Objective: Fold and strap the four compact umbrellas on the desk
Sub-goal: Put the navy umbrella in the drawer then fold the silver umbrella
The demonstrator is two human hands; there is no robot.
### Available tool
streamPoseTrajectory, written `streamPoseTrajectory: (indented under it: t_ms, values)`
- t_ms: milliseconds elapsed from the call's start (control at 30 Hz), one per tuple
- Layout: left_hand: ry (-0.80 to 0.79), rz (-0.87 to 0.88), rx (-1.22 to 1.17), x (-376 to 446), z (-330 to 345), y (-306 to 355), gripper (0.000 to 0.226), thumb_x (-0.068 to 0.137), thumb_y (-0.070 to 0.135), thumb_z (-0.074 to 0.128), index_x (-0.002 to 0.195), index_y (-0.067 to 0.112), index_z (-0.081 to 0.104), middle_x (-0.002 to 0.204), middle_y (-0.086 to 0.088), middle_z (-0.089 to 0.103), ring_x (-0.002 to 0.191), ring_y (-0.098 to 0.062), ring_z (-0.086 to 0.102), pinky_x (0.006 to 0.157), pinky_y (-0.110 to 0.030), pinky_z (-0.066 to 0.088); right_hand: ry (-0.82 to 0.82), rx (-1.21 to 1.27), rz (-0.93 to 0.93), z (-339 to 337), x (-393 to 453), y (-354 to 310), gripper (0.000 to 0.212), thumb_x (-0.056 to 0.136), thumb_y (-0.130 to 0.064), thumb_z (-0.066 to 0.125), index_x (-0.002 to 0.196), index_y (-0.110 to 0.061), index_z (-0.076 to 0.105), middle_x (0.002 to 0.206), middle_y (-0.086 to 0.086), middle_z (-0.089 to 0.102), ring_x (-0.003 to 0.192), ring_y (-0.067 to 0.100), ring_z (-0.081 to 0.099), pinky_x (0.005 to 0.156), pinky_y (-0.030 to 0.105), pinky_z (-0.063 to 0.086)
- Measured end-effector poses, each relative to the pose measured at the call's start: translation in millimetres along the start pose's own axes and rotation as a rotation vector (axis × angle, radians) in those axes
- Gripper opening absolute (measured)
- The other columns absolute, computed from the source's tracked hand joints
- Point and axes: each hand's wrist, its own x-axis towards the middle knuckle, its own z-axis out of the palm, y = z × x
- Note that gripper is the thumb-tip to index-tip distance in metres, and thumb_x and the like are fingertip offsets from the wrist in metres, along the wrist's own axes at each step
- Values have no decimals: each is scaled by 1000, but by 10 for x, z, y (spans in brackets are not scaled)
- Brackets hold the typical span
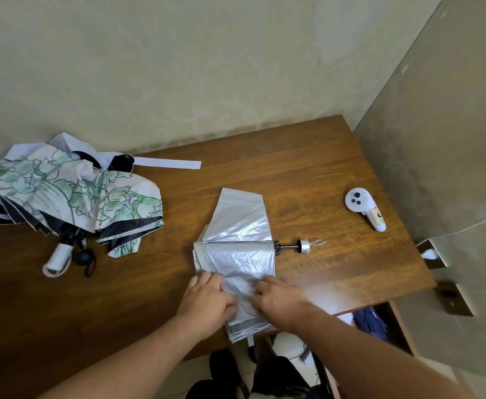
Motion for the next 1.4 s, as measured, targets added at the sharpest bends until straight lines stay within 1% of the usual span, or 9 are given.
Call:
streamPoseTrajectory:
  t_ms: [133,300,400,467,567,733,900,1200,1400]
  values:
    - [123,183,-80,11,168,54,29,91,50,52,106,36,73,103,10,53,108,-19,51,95,-39,49,-60,82,54,15,-51,-9,28,101,-28,61,128,-21,66,164,7,33,154,34,23,118,47,34]
    - [-79,283,-180,-6,300,27,33,96,50,52,122,37,69,121,13,52,118,-14,49,99,-34,48,-120,123,16,-80,4,58,25,97,-28,59,117,-21,73,152,9,46,142,31,37,110,37,39]
    - [-74,248,-267,158,-18,-11,22,97,41,54,103,30,72,102,11,65,97,-9,58,87,-36,53,-162,197,8,-156,42,135,25,92,-28,59,109,-20,76,126,8,58,127,29,48,104,35,45]
    - [136,119,-366,367,-349,-105,18,100,33,58,94,28,74,93,10,66,89,-11,57,81,-35,49,-181,277,38,-166,44,180,24,89,-27,60,108,-22,74,119,6,60,122,27,51,102,35,47]
    - [387,-240,-449,725,-810,-298,27,102,33,60,126,30,70,125,4,62,117,-21,52,97,-37,46,-204,362,74,-198,49,196,32,88,-28,62,119,-26,72,122,2,60,122,23,53,98,26,44]
    - [17,-634,-1103,1091,-1144,-396,78,99,39,64,164,32,21,158,-4,44,139,-32,47,108,-44,46,-100,769,294,-414,200,360,27,93,-36,67,119,-33,73,116,-14,73,105,7,67,94,27,53]
    - [100,-653,-1190,1136,-1114,-373,78,97,22,72,161,34,29,143,-4,57,118,-26,60,95,-43,56,430,872,608,-932,359,695,14,93,-20,65,98,-32,71,86,-14,72,77,5,66,77,28,54]
    - [252,-492,-1404,932,-1233,-266,80,94,10,75,157,43,36,131,2,68,115,-19,68,104,-47,54,201,961,701,-1230,606,908,65,99,-27,62,159,-29,37,152,4,53,131,25,55,102,37,50]
    - [243,-294,-1232,718,-1295,-206,85,92,9,75,156,48,36,99,8,77,102,-5,67,97,-26,45,317,1244,653,-1321,600,785,77,95,0,55,160,-33,33,129,1,63,92,14,65,71,24,53]
